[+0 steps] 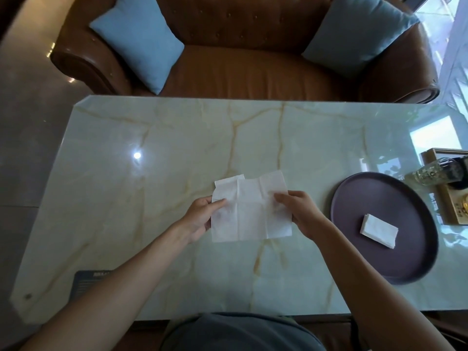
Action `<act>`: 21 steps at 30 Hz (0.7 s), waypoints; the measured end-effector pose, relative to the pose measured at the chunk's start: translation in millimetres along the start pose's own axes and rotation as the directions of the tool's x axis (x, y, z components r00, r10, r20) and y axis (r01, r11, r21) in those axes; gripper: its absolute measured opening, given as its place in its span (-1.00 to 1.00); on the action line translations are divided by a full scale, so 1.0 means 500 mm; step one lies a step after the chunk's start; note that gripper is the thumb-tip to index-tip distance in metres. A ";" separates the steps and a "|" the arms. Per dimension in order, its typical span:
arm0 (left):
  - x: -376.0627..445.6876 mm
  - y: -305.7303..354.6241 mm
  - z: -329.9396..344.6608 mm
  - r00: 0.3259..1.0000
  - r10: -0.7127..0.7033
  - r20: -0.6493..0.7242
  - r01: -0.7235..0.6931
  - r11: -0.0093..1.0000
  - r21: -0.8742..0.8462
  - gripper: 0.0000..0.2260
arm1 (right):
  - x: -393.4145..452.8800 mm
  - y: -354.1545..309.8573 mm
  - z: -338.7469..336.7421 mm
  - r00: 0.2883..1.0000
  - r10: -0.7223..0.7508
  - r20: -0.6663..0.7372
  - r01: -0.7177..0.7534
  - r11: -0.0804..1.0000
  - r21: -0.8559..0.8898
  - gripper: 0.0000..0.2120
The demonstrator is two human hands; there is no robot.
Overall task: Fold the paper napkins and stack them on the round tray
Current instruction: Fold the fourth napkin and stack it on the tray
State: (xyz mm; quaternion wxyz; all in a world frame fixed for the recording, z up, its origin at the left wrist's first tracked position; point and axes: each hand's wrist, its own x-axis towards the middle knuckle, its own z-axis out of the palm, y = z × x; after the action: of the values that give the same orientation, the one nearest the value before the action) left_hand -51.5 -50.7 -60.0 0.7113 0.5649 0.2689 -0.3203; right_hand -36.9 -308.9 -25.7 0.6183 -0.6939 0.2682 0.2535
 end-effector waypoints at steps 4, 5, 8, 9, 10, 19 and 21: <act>-0.003 0.016 0.000 0.999 0.025 0.040 -0.026 0.999 0.031 -0.79 | -0.004 -0.002 -0.014 1.000 0.009 0.018 -0.010 0.999 0.038 -0.86; -0.007 0.025 0.001 0.997 0.045 0.056 -0.046 0.999 0.017 -0.79 | -0.005 -0.005 -0.019 0.999 0.006 0.036 -0.008 0.998 0.065 -0.86; -0.019 0.064 0.001 0.986 0.133 0.103 -0.129 0.991 -0.045 -0.80 | -0.009 -0.030 -0.032 0.993 -0.061 0.098 0.043 0.983 0.180 -0.83; -0.025 0.080 0.001 0.979 0.165 0.120 -0.158 0.985 -0.070 -0.81 | -0.010 -0.042 -0.038 0.987 -0.101 0.123 0.070 0.971 0.230 -0.83; -0.032 0.097 0.000 0.970 0.196 0.141 -0.184 0.979 -0.091 -0.82 | -0.012 -0.054 -0.044 0.979 -0.142 0.148 0.097 0.956 0.276 -0.82; -0.072 0.181 -0.010 0.904 0.357 0.237 -0.370 0.929 0.013 -0.71 | -0.028 -0.129 -0.062 0.919 -0.335 0.206 0.273 0.920 0.282 -0.78; -0.076 0.190 -0.010 0.895 0.379 0.235 -0.399 0.916 0.044 -0.63 | -0.034 -0.138 -0.060 0.910 -0.362 0.201 0.302 0.912 0.276 -0.79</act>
State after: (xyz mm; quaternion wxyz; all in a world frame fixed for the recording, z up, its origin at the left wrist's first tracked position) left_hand -4.3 -25.0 27.0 0.7600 0.5998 0.0545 -0.2442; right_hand -1.4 -331.5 39.0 0.7601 -0.6128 0.0945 0.1945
